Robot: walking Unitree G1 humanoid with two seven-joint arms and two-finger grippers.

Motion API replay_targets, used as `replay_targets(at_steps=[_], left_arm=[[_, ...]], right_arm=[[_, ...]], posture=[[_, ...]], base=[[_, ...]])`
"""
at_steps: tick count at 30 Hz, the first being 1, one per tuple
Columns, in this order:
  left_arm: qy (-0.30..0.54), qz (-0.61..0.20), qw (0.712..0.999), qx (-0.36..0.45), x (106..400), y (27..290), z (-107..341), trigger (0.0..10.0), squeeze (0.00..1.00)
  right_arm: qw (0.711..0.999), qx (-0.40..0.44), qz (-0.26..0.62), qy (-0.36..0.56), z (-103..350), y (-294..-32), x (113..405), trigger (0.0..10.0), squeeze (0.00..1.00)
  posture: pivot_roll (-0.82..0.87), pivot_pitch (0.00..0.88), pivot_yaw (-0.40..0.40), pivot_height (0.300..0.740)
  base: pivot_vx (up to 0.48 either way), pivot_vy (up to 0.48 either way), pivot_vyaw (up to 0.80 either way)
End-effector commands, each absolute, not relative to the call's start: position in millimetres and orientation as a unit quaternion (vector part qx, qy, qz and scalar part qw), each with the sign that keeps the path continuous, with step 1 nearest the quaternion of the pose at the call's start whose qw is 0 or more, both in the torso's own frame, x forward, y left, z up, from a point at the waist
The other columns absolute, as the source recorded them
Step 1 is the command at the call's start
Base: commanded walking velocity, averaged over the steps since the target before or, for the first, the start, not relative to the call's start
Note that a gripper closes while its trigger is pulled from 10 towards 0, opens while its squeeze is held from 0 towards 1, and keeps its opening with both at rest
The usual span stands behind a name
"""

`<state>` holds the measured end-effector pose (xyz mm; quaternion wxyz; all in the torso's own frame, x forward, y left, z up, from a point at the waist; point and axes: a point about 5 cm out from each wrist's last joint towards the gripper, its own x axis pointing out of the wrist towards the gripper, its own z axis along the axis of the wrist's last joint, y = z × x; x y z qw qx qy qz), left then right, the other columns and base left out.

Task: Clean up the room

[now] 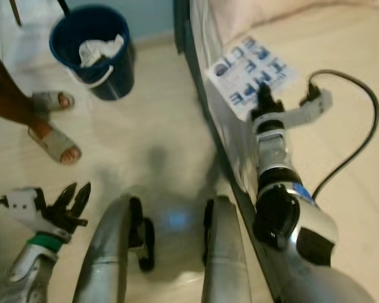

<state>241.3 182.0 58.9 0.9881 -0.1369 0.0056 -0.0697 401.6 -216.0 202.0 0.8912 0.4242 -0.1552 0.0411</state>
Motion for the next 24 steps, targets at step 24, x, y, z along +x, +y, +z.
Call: replay_targets(at_steps=[24], left_arm=[[0.024, -0.038, 0.989, -0.14, 288, 192, 55, 10.0, 0.0]], right_arm=[[0.914, 0.381, 0.076, -0.12, 176, -205, 394, 10.0, 0.0]], posture=[[-0.04, 0.108, 0.035, 0.675]], base=[[0.0, 0.0, 0.0]])
